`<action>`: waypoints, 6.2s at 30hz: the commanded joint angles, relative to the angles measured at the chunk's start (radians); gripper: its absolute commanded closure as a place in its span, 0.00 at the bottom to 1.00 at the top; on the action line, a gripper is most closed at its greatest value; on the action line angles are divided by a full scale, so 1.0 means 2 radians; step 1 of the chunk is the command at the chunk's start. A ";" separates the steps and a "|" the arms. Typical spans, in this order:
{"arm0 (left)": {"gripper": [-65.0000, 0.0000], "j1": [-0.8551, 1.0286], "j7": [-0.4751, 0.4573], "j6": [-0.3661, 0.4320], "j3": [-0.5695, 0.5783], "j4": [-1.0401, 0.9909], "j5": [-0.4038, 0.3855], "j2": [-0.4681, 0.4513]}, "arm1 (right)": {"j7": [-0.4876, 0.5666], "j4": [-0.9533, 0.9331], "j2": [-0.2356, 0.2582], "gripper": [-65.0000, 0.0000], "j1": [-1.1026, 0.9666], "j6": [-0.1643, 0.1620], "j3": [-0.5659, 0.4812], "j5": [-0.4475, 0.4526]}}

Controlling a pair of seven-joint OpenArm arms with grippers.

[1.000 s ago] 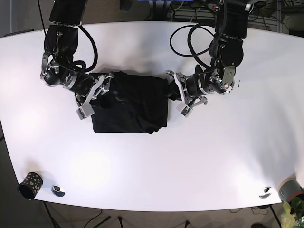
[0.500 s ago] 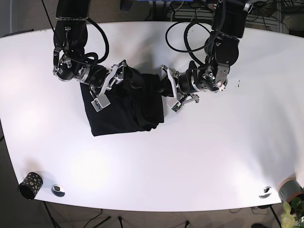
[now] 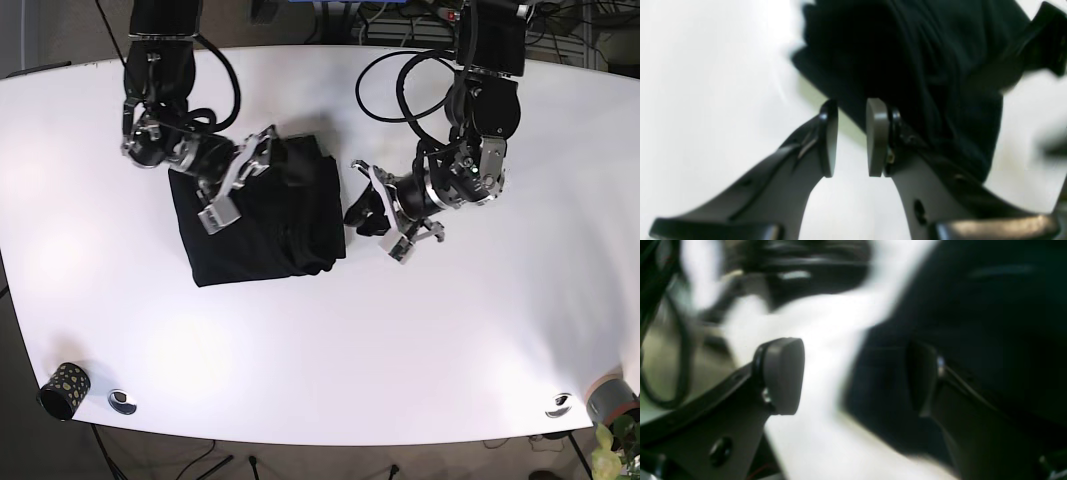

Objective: Fold the T-shirt properly

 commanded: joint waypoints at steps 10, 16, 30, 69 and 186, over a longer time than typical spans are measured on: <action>0.80 -0.034 -0.006 0.000 0.004 0.028 -0.004 0.004 | 0.009 -0.042 0.045 0.43 0.087 0.000 0.044 0.002; 0.79 -0.079 -0.006 0.001 0.058 0.022 -0.003 0.015 | 0.009 -0.124 0.048 0.77 0.161 0.000 0.072 -0.044; 0.79 -0.127 -0.039 0.001 0.096 -0.139 -0.004 0.074 | 0.087 -0.273 0.064 0.83 0.231 0.004 0.083 -0.170; 0.80 -0.035 -0.038 0.000 0.158 0.009 -0.030 0.002 | 0.024 -0.097 0.071 0.84 0.154 0.000 0.081 -0.171; 0.45 0.024 0.018 0.089 0.008 0.084 0.044 -0.001 | 0.058 0.022 -0.012 0.84 0.016 0.005 -0.111 -0.195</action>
